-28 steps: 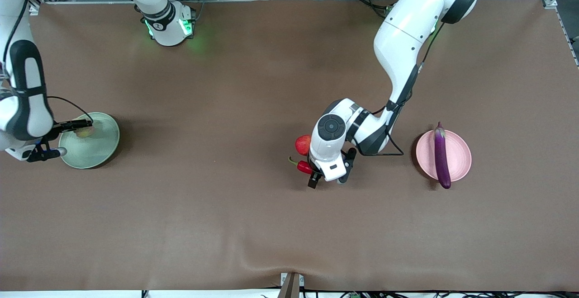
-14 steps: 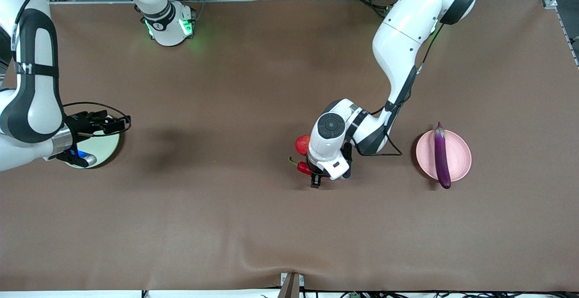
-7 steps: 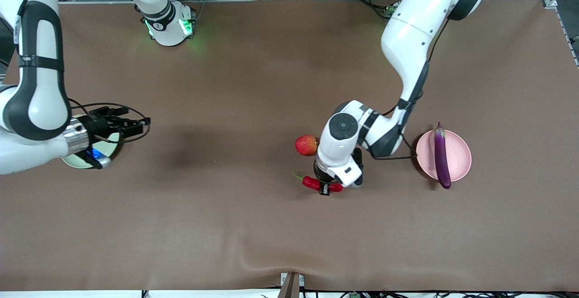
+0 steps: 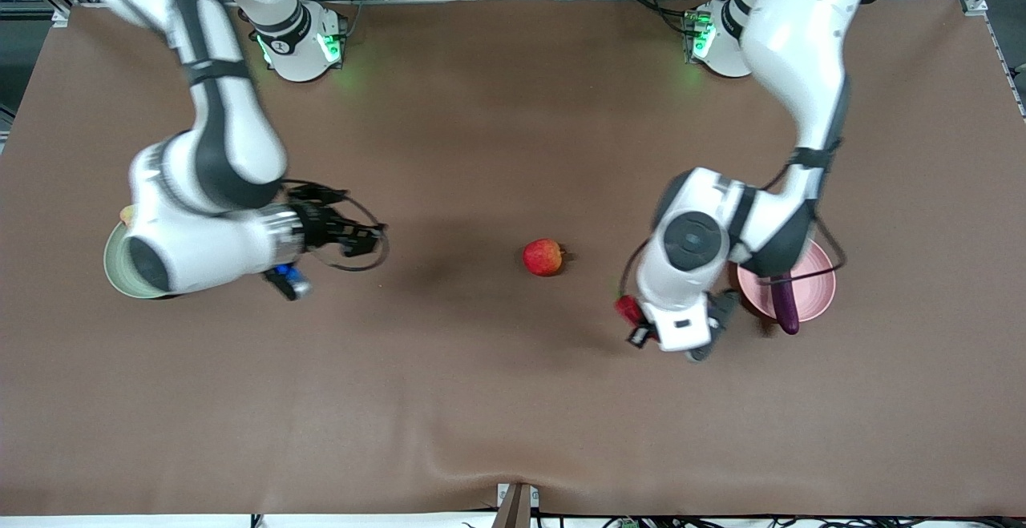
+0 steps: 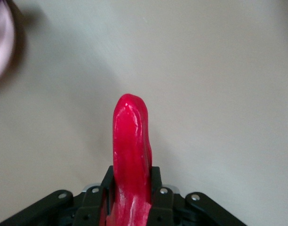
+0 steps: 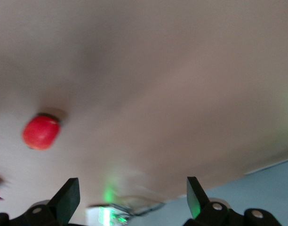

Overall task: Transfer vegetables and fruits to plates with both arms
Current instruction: 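Carry the chili to the pink plate while the right gripper reaches the apple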

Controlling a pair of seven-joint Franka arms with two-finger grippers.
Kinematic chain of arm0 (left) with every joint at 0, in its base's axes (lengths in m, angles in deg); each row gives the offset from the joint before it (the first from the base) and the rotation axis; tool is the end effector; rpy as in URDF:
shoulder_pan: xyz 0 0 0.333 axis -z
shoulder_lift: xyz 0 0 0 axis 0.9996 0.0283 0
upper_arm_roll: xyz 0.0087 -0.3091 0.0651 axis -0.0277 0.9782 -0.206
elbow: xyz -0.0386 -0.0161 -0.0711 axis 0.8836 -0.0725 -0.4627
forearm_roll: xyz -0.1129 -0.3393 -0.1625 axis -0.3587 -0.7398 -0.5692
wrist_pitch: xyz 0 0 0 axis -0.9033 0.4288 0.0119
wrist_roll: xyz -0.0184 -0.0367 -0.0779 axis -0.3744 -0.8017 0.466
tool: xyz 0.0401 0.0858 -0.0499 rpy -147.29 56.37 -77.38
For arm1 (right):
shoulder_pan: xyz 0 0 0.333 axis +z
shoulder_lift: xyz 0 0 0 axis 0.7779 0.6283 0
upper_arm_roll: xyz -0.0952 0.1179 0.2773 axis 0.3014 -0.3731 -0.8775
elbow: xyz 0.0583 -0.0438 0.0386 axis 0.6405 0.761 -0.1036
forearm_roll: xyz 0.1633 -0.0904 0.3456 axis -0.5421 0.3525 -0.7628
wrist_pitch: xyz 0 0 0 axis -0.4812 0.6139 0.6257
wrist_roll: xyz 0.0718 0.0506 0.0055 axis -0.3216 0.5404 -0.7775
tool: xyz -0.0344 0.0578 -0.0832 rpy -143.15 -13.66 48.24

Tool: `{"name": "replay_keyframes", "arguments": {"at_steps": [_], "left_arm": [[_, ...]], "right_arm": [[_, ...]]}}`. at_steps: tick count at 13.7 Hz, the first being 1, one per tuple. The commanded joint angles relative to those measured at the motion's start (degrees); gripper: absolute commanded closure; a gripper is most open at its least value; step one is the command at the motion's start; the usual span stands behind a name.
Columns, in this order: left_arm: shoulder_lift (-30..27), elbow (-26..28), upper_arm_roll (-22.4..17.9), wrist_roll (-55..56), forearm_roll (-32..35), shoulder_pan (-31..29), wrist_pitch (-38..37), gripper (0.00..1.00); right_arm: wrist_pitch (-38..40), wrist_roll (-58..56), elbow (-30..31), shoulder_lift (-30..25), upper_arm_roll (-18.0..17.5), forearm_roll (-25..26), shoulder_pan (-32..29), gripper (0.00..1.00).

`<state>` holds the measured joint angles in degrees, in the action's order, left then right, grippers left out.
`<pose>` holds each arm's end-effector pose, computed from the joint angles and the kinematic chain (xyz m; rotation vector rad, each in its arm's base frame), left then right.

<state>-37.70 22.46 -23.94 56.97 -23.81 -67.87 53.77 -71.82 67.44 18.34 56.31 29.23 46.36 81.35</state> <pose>0.6780 -0.2890 0.3185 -2.7941 -1.2883 -0.1244 0.6032 0.2432 0.3825 -2.5709 1.0591 0.8992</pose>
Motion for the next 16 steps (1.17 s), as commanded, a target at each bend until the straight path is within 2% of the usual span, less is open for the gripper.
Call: {"name": "replay_keyframes", "arguments": {"at_steps": [1, 4, 8, 10, 13, 16], "left_arm": [[-2.3, 2.5, 0.5, -15.8, -0.5, -4.9, -6.6, 1.00], [-5.8, 6.5, 0.3, -39.2, 0.5, -13.6, -8.8, 1.00], [-8.8, 13.3, 0.5, -55.2, 6.3, -19.8, -7.9, 1.00], [-10.8, 18.7, 0.5, -59.4, 7.8, -20.7, -5.0, 1.00], [-12.9, 27.3, 0.5, -60.2, 10.1, -22.0, 4.8, 1.00], [-11.4, 28.6, 0.5, -63.4, 10.9, -22.5, 6.4, 1.00]], "right_arm": [[-9.2, 11.5, 0.5, 0.5, 0.8, -1.6, 6.9, 0.00], [-20.6, 17.9, 0.3, 2.4, 0.8, -2.5, 12.6, 0.00], [-34.6, 26.1, 0.3, 8.1, 0.7, -2.5, 19.5, 0.00], [-39.7, 28.7, 0.3, 10.1, 0.7, -2.4, 21.6, 0.00], [-45.8, 29.0, 0.3, 12.0, -1.5, -2.1, 22.5, 0.00], [-53.0, 32.5, 0.1, 15.7, -2.7, -2.0, 23.3, 0.00]]}}
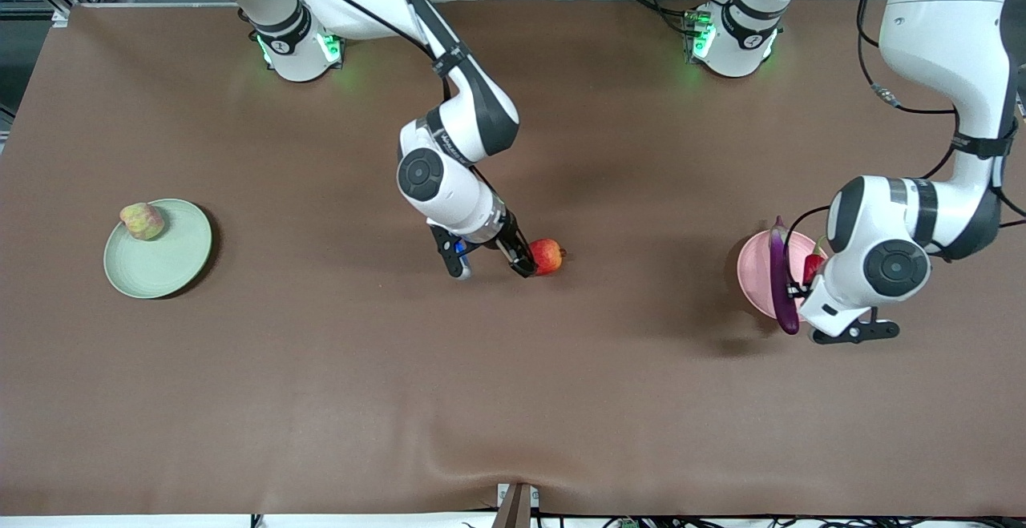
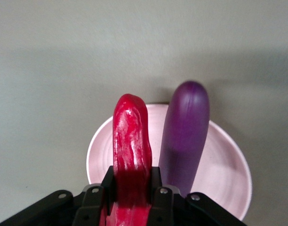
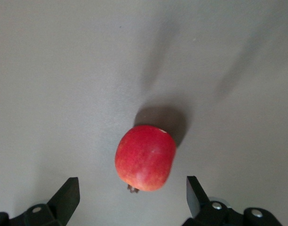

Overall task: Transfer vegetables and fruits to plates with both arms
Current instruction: 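Carry the chili to the pink plate while the right gripper reaches the apple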

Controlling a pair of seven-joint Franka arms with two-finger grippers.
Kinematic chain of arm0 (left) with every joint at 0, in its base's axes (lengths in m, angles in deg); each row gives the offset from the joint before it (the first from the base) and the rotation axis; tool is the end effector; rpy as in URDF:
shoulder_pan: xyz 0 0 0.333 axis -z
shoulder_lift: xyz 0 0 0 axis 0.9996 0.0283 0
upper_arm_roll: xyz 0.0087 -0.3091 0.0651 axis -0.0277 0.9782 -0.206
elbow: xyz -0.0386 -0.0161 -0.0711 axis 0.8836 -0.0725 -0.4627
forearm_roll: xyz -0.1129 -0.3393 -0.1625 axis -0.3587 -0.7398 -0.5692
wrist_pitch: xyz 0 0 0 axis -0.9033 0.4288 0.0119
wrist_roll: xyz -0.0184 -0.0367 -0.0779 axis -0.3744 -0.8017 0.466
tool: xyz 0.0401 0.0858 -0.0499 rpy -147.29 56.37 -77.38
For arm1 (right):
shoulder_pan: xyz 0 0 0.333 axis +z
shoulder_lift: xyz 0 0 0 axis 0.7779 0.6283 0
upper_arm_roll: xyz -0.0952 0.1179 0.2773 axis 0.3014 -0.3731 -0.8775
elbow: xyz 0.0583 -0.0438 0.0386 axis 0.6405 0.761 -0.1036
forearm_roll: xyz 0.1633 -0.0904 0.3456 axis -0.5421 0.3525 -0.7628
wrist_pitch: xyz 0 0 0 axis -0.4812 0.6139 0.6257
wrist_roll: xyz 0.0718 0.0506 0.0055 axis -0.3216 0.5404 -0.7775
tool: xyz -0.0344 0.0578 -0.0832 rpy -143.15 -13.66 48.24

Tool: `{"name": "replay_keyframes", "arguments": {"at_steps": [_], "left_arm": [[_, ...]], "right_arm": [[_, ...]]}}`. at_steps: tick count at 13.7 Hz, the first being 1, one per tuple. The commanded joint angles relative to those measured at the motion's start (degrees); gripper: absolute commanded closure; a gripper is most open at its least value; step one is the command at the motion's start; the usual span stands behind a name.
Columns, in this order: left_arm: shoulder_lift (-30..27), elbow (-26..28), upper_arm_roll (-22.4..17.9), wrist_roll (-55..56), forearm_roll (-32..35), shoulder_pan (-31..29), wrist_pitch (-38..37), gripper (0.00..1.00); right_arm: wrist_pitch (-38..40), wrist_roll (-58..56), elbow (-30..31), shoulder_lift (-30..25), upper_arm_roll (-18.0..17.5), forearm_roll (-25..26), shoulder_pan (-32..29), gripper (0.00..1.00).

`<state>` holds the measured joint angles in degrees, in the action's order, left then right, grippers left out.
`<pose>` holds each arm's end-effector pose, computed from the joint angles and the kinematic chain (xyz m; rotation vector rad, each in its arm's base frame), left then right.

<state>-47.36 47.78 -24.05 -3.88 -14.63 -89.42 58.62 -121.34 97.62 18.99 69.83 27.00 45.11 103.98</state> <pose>0.6414 -0.0167 0.2477 -2.8799 -0.0673 0.2053 0.5484 0.4820 0.2668 -2.3352 1.5007 0.2795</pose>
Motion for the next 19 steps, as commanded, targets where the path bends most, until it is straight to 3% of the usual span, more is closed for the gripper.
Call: {"name": "replay_keyframes", "arguments": {"at_steps": [1, 4, 5, 6, 13, 14, 16, 17, 19], "left_arm": [[-0.8, 3.3, 0.6, -4.0, 1.6, -1.3, 1.5, 1.00], [-0.1, 3.2, 0.6, -4.4, 2.0, -1.8, 1.3, 0.99], [-0.1, 3.1, 0.6, -4.4, 2.0, -1.6, 1.0, 0.53], [-0.2, 3.1, 0.5, -4.4, 2.0, -1.6, 1.0, 0.01], [-2.3, 1.6, 0.8, -5.0, 2.0, -1.4, 0.8, 0.00], [-2.8, 1.1, 1.5, -5.0, 2.0, -1.4, 0.8, 0.00], [-3.3, 0.1, 2.3, -5.0, 2.0, -1.5, 0.5, 0.00], [-3.3, -1.0, 2.4, -5.0, 2.0, -1.6, -0.4, 0.00], [-3.2, -2.5, 2.8, -5.0, 2.0, -1.5, -2.3, 0.00]], "right_arm": [[-4.9, 2.7, -0.5, 2.9, -1.4, -0.5, 0.7, 0.00], [-6.4, 2.8, -0.5, 4.3, -2.0, -0.6, 0.9, 0.00], [-6.6, 2.8, -0.6, 5.0, -2.0, -0.8, 1.1, 0.00], [-6.7, 2.8, -0.7, 5.2, -2.0, -1.0, 1.2, 0.00], [-11.0, 3.2, -2.0, 7.7, -4.5, -0.7, 1.1, 0.00], [-11.0, 3.2, -2.0, 7.7, -4.5, -0.6, 1.1, 0.20], [-11.0, 2.8, -2.1, 7.6, -4.5, -0.5, 0.9, 0.86], [-10.5, 2.8, -2.7, 7.5, -4.5, -0.6, 0.5, 1.00], [-8.5, 2.7, -3.4, 6.1, -4.5, -0.5, -1.0, 1.00]]}}
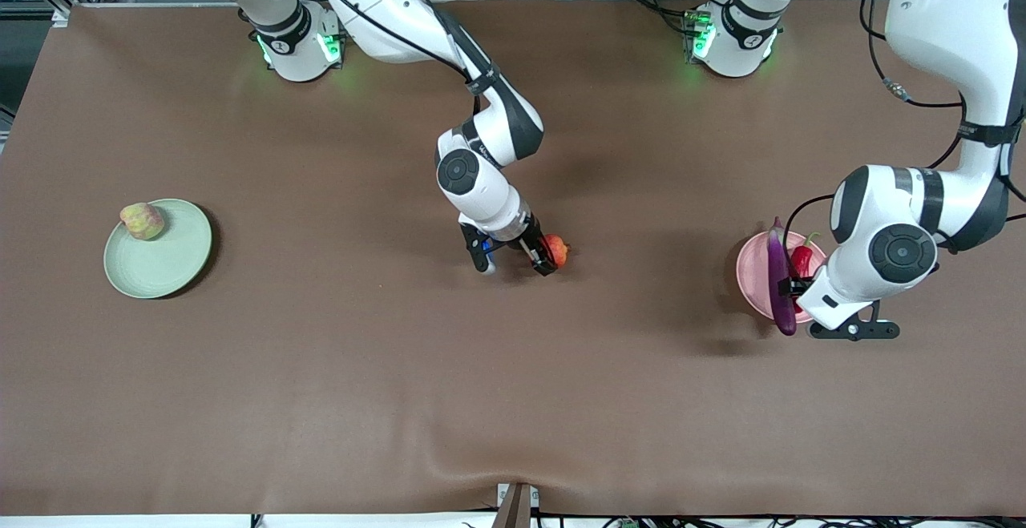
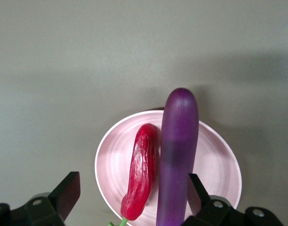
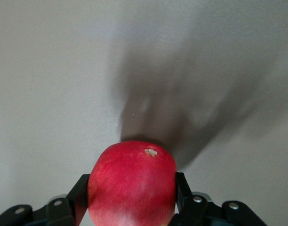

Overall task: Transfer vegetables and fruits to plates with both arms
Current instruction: 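Release the chili beside the eggplant while the right gripper grasps the apple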

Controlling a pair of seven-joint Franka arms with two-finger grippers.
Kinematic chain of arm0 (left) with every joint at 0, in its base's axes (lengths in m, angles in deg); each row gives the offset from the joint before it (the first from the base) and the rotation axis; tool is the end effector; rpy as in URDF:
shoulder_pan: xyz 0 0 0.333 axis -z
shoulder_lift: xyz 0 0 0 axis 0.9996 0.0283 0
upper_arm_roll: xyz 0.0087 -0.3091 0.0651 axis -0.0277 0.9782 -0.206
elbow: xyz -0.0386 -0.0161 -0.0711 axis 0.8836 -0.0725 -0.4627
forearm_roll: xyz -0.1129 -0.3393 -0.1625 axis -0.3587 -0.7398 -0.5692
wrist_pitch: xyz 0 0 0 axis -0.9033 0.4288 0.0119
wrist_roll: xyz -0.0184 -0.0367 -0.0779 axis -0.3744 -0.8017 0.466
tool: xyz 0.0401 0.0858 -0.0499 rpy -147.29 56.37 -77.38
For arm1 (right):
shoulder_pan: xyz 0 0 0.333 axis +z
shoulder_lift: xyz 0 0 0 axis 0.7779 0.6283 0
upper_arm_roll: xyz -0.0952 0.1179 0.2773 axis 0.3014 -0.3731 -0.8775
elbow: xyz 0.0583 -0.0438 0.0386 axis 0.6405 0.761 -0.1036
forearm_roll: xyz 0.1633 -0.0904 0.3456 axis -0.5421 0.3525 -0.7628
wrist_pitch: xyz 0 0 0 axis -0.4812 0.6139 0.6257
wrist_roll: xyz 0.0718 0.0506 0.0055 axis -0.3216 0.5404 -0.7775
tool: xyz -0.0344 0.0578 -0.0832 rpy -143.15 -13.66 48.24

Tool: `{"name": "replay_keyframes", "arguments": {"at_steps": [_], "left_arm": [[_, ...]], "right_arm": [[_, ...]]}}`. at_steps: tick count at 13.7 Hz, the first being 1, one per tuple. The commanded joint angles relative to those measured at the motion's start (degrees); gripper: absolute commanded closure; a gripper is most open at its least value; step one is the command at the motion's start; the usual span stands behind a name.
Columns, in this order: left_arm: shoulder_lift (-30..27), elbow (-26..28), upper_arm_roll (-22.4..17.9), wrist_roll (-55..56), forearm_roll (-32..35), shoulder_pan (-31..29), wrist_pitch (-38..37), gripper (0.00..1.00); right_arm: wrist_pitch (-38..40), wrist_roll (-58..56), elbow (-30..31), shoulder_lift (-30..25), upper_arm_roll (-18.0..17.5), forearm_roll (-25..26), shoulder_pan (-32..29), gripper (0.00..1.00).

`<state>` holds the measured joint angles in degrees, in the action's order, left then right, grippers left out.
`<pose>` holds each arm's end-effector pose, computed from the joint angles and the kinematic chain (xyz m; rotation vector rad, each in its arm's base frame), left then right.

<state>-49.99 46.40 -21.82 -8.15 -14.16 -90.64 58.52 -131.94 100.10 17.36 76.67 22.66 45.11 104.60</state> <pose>0.6513 -0.0255 0.2882 -2.9009 0.0527 0.1162 0.5270 0.5158 0.2045 -2.2838 1.5128 0.2152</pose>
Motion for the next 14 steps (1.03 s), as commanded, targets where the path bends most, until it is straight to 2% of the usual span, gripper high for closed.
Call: {"name": "replay_keyframes", "arguments": {"at_steps": [1, 4, 8, 9, 11, 14], "left_arm": [[-0.7, -1.2, 0.5, -1.9, 1.5, -0.5, -2.3, 0.00], [-0.7, -2.3, 0.1, -8.0, 1.6, -0.7, -3.1, 0.00], [-2.8, -0.1, -0.1, -10.4, 1.6, -2.2, -5.1, 0.00], [-4.4, 2.3, -0.1, -10.1, 1.6, -2.4, -5.0, 0.00], [-7.9, 7.4, 0.4, -8.6, 1.1, -2.3, -5.0, 0.00], [-15.3, 17.1, 2.6, -4.9, 1.0, -2.3, -4.9, 0.00]], "right_arm": [[6.2, 0.1, -2.0, -1.6, -0.1, -0.4, -2.5, 1.00], [22.6, -4.0, -2.7, -6.5, 0.2, 2.2, -7.7, 1.00], [43.9, -15.9, -1.1, -14.0, 1.0, 3.1, -15.9, 1.00], [47.0, -18.5, 0.0, -15.6, 2.1, 4.3, -16.7, 1.00], [52.4, -25.3, 3.5, -18.5, 5.1, 9.9, -16.9, 1.00], [54.5, -40.5, 13.9, -24.5, 12.0, 16.1, -17.0, 1.00]]}}
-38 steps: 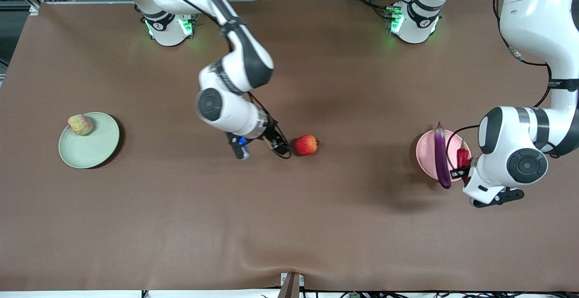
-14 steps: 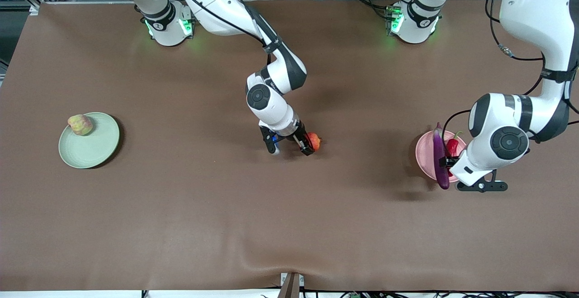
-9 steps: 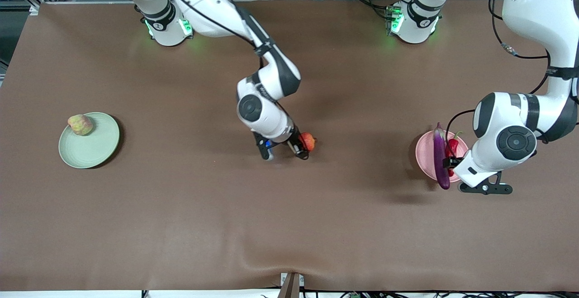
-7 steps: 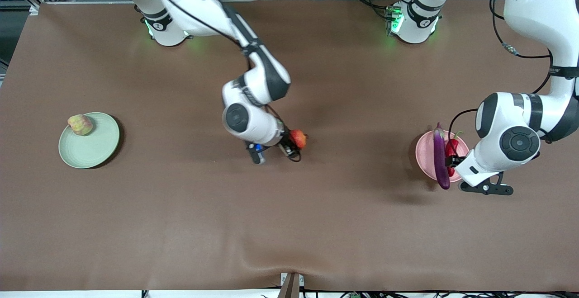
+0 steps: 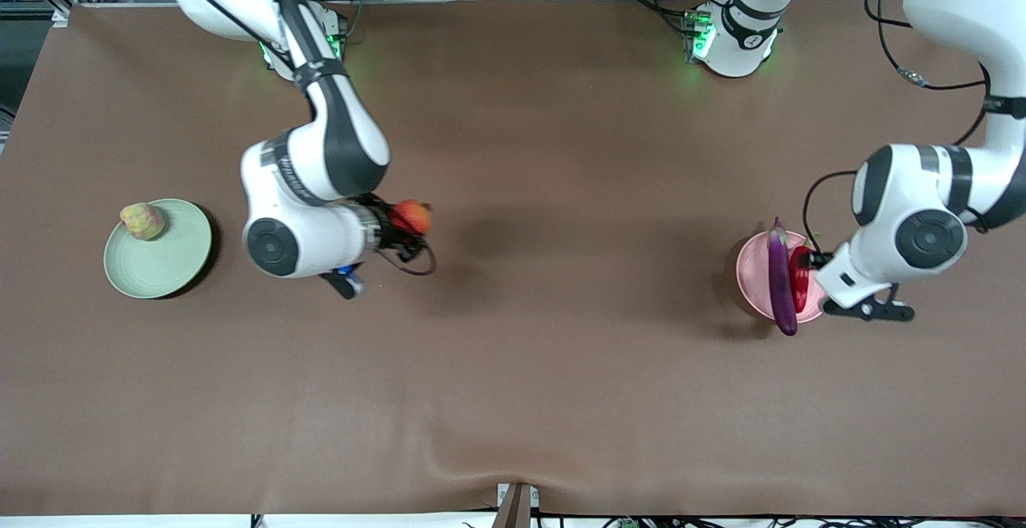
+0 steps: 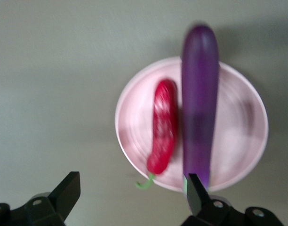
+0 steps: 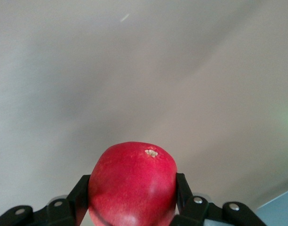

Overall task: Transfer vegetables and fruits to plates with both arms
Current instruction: 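Release the chili beside the eggplant while the right gripper grasps the apple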

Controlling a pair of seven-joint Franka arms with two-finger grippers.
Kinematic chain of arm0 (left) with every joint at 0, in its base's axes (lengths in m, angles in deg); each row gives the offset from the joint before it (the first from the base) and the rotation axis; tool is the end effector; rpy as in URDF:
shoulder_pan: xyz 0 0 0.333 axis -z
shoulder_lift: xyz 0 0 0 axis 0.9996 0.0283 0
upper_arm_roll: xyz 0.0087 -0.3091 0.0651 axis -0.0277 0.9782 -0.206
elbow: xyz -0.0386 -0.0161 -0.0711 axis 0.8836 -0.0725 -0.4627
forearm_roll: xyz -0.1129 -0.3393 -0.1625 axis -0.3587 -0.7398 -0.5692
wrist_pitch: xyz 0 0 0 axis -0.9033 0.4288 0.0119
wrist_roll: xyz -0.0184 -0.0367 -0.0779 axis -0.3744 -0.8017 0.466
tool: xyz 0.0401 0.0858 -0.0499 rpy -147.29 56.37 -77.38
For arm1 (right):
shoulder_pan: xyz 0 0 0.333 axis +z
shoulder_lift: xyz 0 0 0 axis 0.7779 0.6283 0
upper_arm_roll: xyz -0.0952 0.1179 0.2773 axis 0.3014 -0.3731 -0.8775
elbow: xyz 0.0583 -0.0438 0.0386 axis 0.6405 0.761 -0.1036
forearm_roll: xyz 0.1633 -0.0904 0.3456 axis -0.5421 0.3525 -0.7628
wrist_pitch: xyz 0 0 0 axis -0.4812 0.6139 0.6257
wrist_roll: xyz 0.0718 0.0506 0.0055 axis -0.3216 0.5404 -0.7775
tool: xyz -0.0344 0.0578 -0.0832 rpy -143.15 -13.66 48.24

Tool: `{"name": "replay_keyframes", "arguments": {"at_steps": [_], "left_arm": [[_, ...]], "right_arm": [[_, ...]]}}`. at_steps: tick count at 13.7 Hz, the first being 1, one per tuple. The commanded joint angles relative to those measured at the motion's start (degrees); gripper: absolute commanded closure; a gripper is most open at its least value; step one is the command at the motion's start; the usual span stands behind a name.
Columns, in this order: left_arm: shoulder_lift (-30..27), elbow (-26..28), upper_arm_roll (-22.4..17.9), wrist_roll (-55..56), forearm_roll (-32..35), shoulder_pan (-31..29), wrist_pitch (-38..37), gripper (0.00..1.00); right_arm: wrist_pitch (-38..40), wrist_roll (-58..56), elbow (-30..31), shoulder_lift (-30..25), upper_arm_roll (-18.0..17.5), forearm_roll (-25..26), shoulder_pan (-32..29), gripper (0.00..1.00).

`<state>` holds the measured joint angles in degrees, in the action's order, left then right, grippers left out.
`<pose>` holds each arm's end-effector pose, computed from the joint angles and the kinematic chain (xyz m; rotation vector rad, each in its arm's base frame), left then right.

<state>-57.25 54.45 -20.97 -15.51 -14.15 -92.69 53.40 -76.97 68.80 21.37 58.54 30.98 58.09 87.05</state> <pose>0.6054 -0.0083 0.3027 -2.8670 0.2024 0.2874 0.5892 0.2605 0.3322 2.8413 -1.0896 -0.7730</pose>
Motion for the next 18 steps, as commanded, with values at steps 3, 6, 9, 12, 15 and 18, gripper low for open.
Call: {"name": "replay_keyframes", "arguments": {"at_steps": [3, 6, 9, 12, 15, 18], "left_arm": [[-17.6, 18.9, 2.4, 2.9, 0.4, -0.3, -0.3, 0.00], [-21.4, 16.9, 3.7, 1.6, -3.8, 0.0, -6.7, 0.00], [-20.4, 5.8, 5.9, 1.6, -8.4, 0.1, -14.7, 0.00], [-19.9, -2.8, 5.9, 1.6, -12.8, 0.1, -18.5, 0.00], [-19.9, -9.8, 4.6, 1.5, -13.3, 2.4, -24.7, 0.00], [-21.2, -14.6, -4.2, 1.3, -17.4, 9.1, -30.0, 0.00]], "right_arm": [[0.8, -27.4, 15.1, -8.9, 13.2, 7.1, 0.7, 1.00], [-0.1, -45.2, 15.3, -7.4, 18.7, 17.0, -3.7, 1.00], [-7.1, -60.6, 15.4, -2.4, 18.7, 17.6, -12.3, 1.00], [-12.6, -65.3, 16.3, -0.2, 18.7, 17.7, -15.6, 1.00], [-17.2, -72.6, 16.4, 3.7, 18.4, 17.1, -19.7, 1.00], [-17.1, -73.5, 16.0, 4.7, 18.3, 15.7, -20.9, 0.57]]}}
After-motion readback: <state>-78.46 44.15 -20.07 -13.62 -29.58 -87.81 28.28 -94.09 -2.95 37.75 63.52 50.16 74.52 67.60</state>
